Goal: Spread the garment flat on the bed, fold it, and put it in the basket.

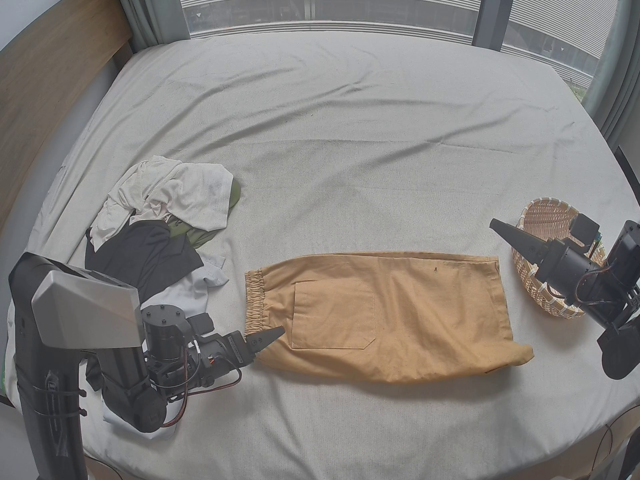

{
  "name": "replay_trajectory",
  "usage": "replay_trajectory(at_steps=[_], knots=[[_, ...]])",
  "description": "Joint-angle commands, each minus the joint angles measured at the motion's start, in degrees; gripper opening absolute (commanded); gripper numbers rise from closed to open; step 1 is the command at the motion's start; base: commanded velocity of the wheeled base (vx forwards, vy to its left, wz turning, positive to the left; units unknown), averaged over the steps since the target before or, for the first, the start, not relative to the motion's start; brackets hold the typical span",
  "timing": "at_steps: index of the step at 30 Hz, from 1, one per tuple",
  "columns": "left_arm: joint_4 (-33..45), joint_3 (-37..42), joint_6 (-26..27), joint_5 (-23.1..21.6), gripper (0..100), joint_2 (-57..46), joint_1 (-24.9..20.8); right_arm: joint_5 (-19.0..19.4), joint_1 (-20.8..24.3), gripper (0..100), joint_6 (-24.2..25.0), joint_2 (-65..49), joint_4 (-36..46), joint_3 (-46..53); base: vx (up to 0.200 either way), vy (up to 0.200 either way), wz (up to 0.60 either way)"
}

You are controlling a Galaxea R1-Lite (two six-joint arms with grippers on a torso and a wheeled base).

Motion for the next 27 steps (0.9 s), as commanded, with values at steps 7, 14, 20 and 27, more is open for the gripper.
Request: replay_trajectory(at_steps=[7,14,20,27], knots=[[0.06,-1.93,-0.6,-0.06,100,1.32,-1.27,-0.04,0.35,100,0.01,0.06,-0.1,-0.02,0.0,0.0,0.0],[0.06,-4.92,-3.94,0.03,100,1.41,-2.94,-0.04,0.44,100,0.01,0.06,-0.1,-0.02,0.0,0.0,0.0],[0.06,-5.36,-4.03,0.21,100,1.94,-2.68,0.05,0.52,100,0.01,0.15,-0.1,0.25,0.0,0.0,0.0],[0.06,-5.62,-4.12,0.65,100,1.94,-2.68,0.05,0.61,100,-0.08,0.68,-0.1,0.42,0.0,0.0,0.0]])
